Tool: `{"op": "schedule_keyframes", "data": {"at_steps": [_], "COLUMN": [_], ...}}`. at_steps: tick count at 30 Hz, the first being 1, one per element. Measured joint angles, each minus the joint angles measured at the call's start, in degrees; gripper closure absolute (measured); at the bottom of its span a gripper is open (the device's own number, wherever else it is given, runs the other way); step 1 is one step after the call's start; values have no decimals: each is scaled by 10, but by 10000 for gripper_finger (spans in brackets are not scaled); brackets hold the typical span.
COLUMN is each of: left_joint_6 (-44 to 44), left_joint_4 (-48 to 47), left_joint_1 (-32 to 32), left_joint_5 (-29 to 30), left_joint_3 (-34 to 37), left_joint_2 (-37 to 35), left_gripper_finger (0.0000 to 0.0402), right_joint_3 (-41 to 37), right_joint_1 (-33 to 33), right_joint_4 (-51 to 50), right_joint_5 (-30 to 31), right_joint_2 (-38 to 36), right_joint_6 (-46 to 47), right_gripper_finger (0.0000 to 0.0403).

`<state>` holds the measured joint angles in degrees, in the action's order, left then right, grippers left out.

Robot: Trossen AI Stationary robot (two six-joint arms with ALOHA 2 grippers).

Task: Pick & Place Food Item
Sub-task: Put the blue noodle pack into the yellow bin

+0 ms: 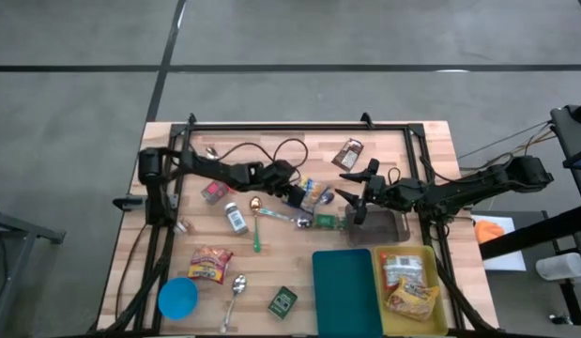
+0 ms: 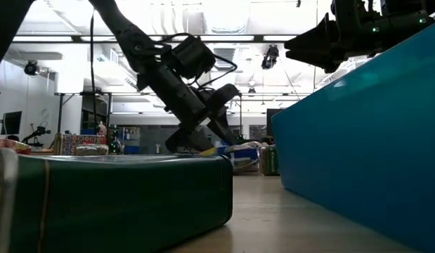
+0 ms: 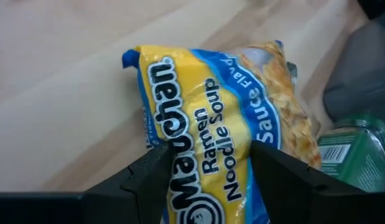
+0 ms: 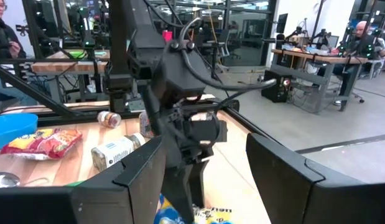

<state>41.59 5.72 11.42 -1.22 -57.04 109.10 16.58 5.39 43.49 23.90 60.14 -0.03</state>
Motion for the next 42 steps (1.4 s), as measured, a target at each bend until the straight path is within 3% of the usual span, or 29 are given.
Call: {"op": "schedule_keyframes", "data": {"at_steps": [11, 22, 33, 42], "left_joint_6": [20, 9, -13, -62], "left_joint_4": [113, 118, 114, 55], "left_joint_1": [-23, -63, -58, -53], "left_joint_5": [-84, -81, -71, -49], "left_joint_3": [-1, -19, -26, -26], "left_joint_2": [53, 55, 50, -12], "left_gripper_finger": [181, 181, 180, 180], "right_joint_3": [0, 0, 0, 0], "right_joint_1": [0, 0, 0, 0], "right_joint_4": [0, 0, 0, 0], "right_joint_5": [0, 0, 0, 0], "right_joint_2": [0, 0, 0, 0], "right_joint_6": [0, 0, 0, 0], "right_gripper_finger": [182, 181, 182, 182]}}
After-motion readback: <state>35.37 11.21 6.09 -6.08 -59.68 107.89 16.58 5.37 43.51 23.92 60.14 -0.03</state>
